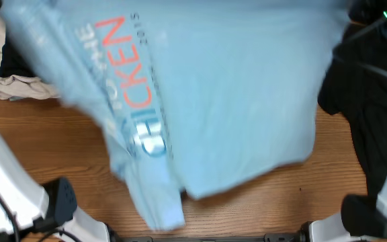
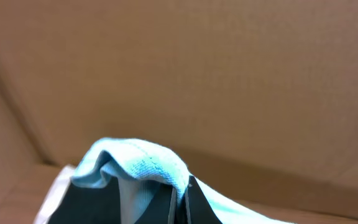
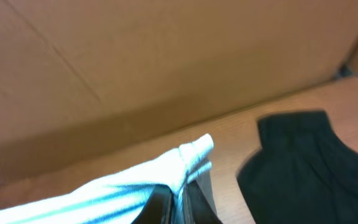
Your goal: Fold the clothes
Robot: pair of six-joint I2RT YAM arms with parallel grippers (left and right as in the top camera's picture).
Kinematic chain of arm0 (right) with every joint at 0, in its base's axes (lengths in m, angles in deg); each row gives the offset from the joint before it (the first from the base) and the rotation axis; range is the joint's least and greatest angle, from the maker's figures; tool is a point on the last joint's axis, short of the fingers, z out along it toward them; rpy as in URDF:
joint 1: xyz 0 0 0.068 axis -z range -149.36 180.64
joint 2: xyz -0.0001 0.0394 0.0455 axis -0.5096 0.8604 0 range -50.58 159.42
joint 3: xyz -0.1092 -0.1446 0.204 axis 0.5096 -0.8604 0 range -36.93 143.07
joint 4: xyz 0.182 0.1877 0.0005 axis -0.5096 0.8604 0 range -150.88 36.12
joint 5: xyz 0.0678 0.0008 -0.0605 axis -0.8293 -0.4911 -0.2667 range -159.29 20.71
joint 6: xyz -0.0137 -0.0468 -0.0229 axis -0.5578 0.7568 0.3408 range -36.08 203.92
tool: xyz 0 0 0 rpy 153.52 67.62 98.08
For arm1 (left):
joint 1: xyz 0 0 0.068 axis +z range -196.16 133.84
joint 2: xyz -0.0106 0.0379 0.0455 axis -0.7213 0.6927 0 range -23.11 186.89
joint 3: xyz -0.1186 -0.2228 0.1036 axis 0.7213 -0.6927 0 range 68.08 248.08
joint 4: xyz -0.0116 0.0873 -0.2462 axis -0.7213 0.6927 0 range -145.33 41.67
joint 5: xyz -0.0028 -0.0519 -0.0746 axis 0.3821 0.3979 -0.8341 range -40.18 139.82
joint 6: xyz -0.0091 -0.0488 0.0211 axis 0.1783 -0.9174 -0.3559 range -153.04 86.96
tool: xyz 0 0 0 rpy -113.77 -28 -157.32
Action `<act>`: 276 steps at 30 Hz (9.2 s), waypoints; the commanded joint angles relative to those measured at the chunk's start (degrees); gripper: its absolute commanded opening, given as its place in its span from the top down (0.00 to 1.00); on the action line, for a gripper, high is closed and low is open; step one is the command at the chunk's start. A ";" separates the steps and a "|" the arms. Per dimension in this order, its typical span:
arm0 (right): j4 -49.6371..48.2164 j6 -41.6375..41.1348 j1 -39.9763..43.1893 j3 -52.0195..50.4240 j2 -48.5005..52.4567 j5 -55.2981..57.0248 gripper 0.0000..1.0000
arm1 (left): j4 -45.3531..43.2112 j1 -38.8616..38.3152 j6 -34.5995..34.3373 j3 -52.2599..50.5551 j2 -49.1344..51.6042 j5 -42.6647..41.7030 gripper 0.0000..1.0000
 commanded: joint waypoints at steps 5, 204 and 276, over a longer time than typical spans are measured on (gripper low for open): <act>-11.93 0.46 1.36 0.50 1.33 3.82 0.96 | -9.77 -3.43 2.62 0.90 1.60 6.36 0.96; -6.64 -12.09 1.38 -61.88 -9.57 -4.02 0.18 | -9.31 -17.62 -0.85 -53.57 0.39 11.45 0.00; -3.02 -12.33 1.20 -84.61 -25.73 -8.13 0.24 | -4.39 -13.92 0.46 -81.33 -6.67 18.78 0.44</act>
